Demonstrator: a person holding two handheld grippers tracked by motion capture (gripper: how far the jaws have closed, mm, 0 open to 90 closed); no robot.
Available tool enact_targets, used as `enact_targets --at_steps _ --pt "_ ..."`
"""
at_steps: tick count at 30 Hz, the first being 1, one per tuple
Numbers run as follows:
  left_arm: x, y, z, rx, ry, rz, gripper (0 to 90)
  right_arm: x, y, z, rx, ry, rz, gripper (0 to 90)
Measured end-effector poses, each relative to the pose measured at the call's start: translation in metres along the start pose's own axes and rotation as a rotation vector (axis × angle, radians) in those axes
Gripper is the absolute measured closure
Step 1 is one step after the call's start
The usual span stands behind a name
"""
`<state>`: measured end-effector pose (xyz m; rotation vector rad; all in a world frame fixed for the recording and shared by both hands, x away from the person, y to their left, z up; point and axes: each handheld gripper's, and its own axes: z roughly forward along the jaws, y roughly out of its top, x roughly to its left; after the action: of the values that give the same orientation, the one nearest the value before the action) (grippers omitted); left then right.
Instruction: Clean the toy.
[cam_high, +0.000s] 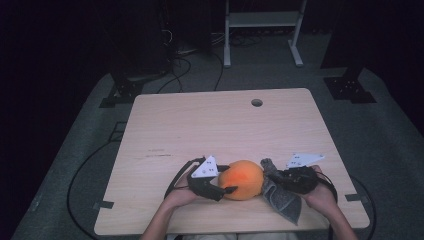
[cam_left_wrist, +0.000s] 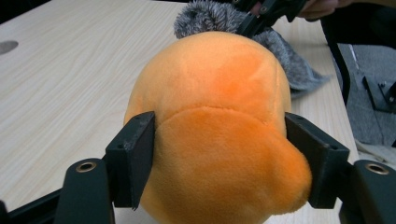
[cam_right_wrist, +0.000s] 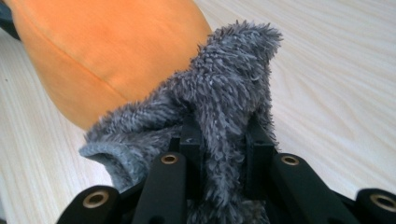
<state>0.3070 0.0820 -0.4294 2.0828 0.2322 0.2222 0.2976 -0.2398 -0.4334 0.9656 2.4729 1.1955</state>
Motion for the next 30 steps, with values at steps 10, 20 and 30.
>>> enact_targets --at_steps 10,20,30 --pt "0.002 0.002 0.001 0.043 0.024 -0.032 17.4 0.023 0.02 -0.006 -0.109 0.097 -0.046 73.1" --pt "-0.005 0.004 0.004 0.028 0.011 0.031 31.8 0.042 0.037 -0.02 -0.158 0.097 -0.105 73.5" --pt "-0.007 0.002 0.004 0.007 -0.013 0.012 28.9 0.057 0.043 -0.009 -0.125 0.066 -0.181 73.3"
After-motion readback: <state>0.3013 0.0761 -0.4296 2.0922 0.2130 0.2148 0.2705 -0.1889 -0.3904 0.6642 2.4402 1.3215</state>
